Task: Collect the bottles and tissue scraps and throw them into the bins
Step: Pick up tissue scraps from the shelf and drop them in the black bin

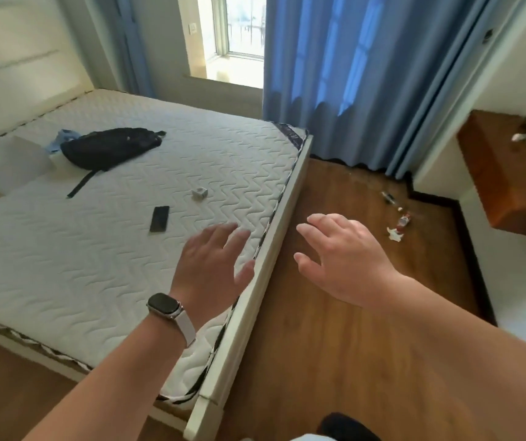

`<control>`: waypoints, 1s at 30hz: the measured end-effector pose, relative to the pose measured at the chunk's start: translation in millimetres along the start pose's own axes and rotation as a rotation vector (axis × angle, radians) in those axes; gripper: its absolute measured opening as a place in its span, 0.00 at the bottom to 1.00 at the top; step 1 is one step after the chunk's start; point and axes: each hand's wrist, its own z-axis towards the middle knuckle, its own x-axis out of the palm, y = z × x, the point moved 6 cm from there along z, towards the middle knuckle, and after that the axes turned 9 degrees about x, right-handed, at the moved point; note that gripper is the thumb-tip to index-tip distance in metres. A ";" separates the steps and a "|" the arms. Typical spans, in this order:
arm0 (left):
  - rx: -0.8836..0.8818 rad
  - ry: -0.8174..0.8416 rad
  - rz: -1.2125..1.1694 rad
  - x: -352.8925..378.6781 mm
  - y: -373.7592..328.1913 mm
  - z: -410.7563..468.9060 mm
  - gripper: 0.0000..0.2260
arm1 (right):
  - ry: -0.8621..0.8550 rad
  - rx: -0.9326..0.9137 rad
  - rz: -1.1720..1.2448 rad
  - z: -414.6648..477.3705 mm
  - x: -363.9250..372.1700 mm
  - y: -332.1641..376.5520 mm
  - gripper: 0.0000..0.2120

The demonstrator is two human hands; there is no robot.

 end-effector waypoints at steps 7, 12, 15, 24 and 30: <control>0.130 0.048 -0.062 37.1 -13.5 71.8 0.21 | 0.029 0.174 -0.053 16.5 9.4 -61.1 0.24; 0.241 0.094 -0.021 61.1 -34.2 131.8 0.22 | 0.004 0.234 -0.035 38.0 25.7 -115.9 0.24; 0.250 0.090 -0.016 72.7 -45.6 179.6 0.21 | -0.024 0.249 -0.016 60.3 33.8 -156.8 0.24; 0.363 0.112 -0.033 139.1 -132.7 335.1 0.22 | -0.088 0.322 -0.037 111.0 35.8 -320.7 0.23; 0.407 0.131 -0.029 181.8 -179.2 410.1 0.21 | -0.034 0.358 -0.073 130.5 38.6 -419.5 0.23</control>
